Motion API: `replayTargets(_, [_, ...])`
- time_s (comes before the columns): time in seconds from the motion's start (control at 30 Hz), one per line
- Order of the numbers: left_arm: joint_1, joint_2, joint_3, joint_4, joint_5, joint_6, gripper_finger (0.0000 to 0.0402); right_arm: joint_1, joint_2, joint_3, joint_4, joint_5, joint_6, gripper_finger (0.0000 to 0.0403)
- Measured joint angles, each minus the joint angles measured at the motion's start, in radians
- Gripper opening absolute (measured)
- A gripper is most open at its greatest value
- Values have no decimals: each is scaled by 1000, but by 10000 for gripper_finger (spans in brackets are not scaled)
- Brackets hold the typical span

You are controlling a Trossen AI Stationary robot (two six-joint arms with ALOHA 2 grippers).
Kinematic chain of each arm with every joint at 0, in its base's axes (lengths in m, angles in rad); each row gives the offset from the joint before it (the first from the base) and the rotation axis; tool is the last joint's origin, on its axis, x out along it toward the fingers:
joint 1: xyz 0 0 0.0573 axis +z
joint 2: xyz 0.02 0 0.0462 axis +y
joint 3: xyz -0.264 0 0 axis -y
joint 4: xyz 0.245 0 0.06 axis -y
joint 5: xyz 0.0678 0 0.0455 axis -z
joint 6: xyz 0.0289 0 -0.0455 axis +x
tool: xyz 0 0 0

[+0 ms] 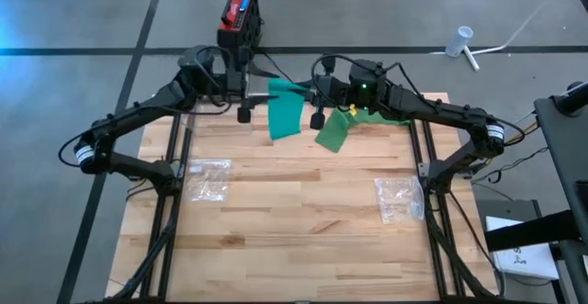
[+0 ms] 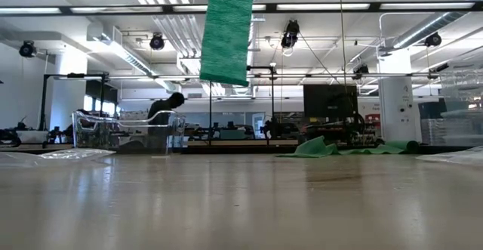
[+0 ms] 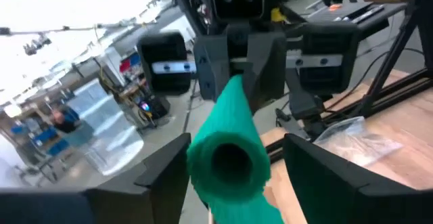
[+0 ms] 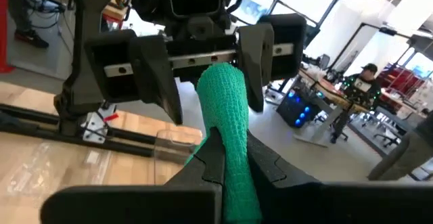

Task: Roll bandage
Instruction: Roll the blue bandage

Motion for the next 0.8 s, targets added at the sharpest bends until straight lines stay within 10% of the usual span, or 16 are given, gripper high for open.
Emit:
replayTargets(0.23, [-1,5,0,11,-1,-18,168,0,1,0,-28,0,15,14])
replayTargets(0.47, [-4,10,0,2,-1,-52,21,1,1,-1,-25,-2,27,16])
replayTargets(0.8, [7,-55,1,-73,11,-85,8,-2,-56,-20,-153,7,1,129])
